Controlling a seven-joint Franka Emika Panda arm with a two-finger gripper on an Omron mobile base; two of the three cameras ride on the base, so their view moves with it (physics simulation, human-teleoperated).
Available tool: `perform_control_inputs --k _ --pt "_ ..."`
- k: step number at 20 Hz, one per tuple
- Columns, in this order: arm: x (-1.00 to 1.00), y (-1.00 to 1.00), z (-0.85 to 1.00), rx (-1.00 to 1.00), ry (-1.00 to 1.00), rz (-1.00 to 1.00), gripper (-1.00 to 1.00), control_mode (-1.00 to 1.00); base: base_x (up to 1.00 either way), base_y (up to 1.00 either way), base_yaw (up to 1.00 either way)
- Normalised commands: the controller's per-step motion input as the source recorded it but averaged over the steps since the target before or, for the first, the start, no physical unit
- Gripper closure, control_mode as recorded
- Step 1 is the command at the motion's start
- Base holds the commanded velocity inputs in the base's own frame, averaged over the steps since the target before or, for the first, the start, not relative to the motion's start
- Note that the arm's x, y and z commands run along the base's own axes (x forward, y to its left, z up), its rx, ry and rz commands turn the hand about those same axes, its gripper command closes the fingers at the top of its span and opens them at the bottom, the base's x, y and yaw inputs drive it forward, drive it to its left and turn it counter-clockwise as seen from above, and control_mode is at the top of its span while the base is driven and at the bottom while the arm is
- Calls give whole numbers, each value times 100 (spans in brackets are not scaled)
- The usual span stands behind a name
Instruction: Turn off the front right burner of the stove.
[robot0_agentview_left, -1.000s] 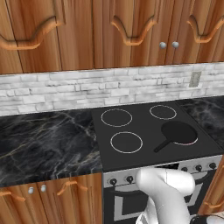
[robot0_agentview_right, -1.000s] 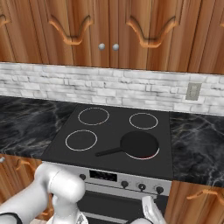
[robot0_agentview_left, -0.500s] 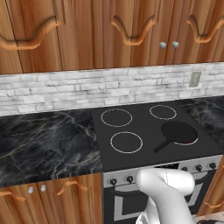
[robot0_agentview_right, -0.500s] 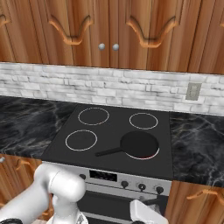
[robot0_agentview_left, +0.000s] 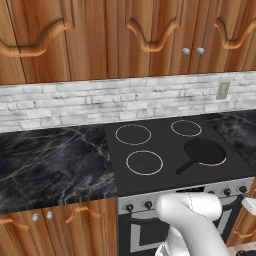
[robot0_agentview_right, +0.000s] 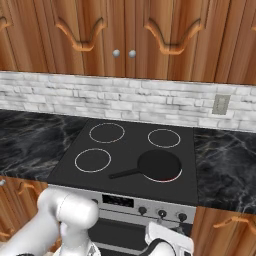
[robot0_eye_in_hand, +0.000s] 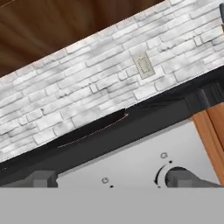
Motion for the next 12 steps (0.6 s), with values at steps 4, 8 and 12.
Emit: perform_control_inputs --k 4,8,12 --pt "54 -17 -21 0 2 -8 -100 -100 0 0 0" --pt "46 -53 -18 6 3 -6 -100 -100 0 0 0" --pt "17 -55 -42 5 0 -1 -100 -100 0 0 0"
